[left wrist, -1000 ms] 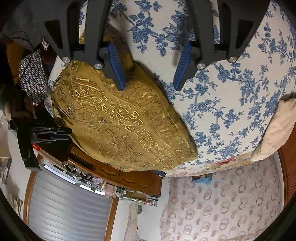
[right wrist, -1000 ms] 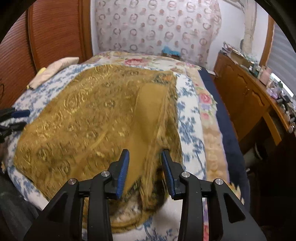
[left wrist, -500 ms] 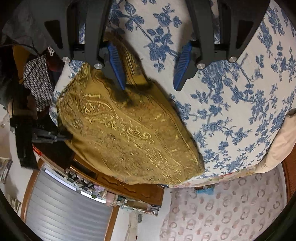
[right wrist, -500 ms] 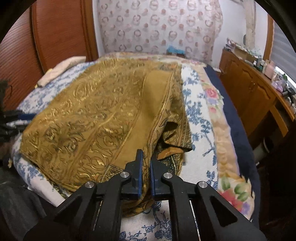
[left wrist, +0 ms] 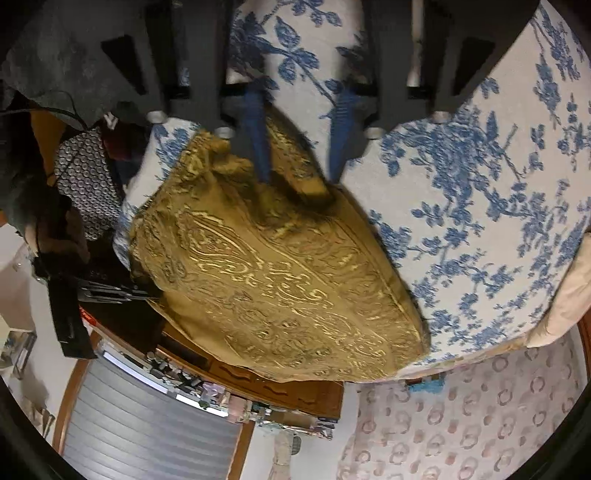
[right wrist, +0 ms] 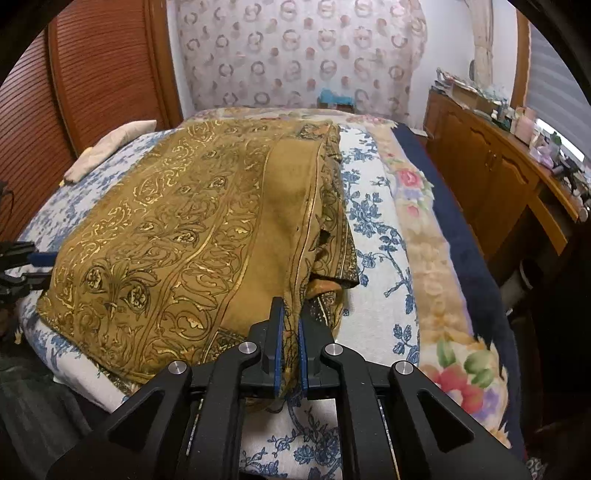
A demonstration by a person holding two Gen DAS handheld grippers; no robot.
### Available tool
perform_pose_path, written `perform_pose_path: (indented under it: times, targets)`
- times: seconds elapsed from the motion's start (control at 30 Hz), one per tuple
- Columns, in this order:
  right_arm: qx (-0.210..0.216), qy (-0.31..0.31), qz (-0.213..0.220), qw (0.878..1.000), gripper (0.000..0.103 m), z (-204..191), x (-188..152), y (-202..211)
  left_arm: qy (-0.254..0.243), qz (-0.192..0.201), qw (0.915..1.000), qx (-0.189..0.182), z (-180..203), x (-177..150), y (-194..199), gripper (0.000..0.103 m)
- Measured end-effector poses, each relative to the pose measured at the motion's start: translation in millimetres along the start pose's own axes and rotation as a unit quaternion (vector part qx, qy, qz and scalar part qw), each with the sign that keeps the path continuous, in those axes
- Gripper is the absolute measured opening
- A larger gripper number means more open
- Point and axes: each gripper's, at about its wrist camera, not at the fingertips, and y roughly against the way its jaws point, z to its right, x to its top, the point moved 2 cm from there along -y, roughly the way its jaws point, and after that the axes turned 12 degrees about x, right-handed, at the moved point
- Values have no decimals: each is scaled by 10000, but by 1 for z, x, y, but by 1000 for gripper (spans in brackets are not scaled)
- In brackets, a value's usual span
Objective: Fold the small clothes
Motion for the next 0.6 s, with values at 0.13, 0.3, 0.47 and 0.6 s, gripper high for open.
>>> perform_pose_path:
  times: [0.13, 0.3, 0.47, 0.6]
  targets:
    - [-69, 0, 27, 10000, 9, -2, 2, 2, -90, 3, 9999, -108, 6, 0, 8, 1]
    - [-310, 39, 173, 9994, 38, -3, 8, 14, -56, 357, 9990, -272, 6, 12, 38, 0]
    - [-124, 137, 402, 9990, 59, -15, 15, 26, -10, 603, 9973, -412, 3, 31, 49, 0]
    - [244, 319, 348, 9986, 64, -35, 17, 23, 66, 833, 9948, -577, 1, 61, 51, 0]
